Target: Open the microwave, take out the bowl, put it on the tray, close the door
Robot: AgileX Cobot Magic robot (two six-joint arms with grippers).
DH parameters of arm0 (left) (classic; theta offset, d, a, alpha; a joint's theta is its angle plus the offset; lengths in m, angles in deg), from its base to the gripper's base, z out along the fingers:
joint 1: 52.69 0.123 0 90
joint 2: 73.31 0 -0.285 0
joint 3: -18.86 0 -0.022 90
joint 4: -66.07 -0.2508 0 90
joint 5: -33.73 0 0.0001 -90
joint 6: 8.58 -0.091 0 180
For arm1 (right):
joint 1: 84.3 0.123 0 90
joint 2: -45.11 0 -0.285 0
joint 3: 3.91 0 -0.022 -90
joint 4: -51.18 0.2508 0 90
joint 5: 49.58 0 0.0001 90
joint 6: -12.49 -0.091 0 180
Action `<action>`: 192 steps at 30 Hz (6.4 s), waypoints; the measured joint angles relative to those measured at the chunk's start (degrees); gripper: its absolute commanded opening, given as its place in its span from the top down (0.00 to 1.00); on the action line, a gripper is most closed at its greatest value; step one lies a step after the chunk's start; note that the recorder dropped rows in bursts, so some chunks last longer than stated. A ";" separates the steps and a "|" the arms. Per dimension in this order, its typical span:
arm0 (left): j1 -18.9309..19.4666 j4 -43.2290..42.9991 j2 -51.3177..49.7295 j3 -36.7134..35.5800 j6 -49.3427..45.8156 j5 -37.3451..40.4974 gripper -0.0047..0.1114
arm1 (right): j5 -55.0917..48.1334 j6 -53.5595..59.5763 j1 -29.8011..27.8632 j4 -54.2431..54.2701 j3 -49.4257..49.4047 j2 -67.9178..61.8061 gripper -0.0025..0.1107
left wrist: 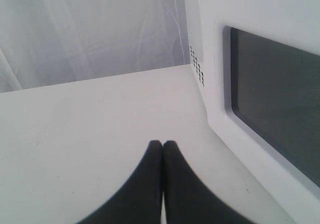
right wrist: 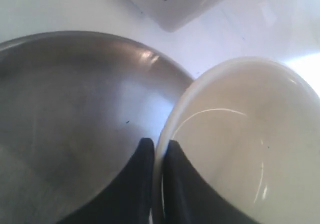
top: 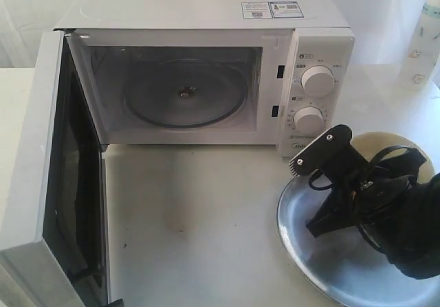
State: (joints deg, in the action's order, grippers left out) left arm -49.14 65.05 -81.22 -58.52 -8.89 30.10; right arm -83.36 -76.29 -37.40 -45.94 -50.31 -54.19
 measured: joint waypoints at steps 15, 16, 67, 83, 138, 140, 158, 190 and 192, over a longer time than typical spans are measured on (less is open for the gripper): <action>0.00 0.00 0.00 0.00 0.00 0.00 0.96 | 19.42 -4.26 8.21 -2.11 18.82 2.76 0.98; 0.00 0.00 0.00 0.00 0.00 0.00 0.96 | 20.39 -1.84 9.99 -2.11 21.93 2.65 0.98; 0.00 0.00 0.00 0.00 0.00 0.00 0.96 | -21.19 62.81 20.04 8.03 59.41 -30.36 0.98; 0.00 0.00 0.00 0.00 0.00 0.00 0.96 | -23.71 62.17 22.97 20.70 59.29 -17.24 0.98; 0.00 0.00 0.00 0.00 0.00 0.00 0.96 | -35.23 -30.04 19.46 7.46 -4.57 9.42 0.98; 0.00 0.03 0.00 0.00 0.00 0.00 0.96 | -35.23 -30.04 19.46 7.46 -4.57 9.42 0.98; 0.00 0.03 0.00 0.00 0.00 0.00 0.96 | -35.23 -30.04 19.46 7.77 -4.66 11.08 0.98; 0.00 0.03 0.00 0.00 0.00 0.00 0.96 | 32.88 -31.04 -29.90 42.03 -26.73 72.88 0.98; 0.00 0.03 0.00 0.00 0.00 0.00 0.96 | 33.78 -31.14 -29.90 47.61 -28.26 73.11 0.98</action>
State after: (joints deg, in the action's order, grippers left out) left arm -49.14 65.08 -81.22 -58.52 -8.89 30.10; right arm -49.58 -107.43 -67.30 1.68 -78.58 18.92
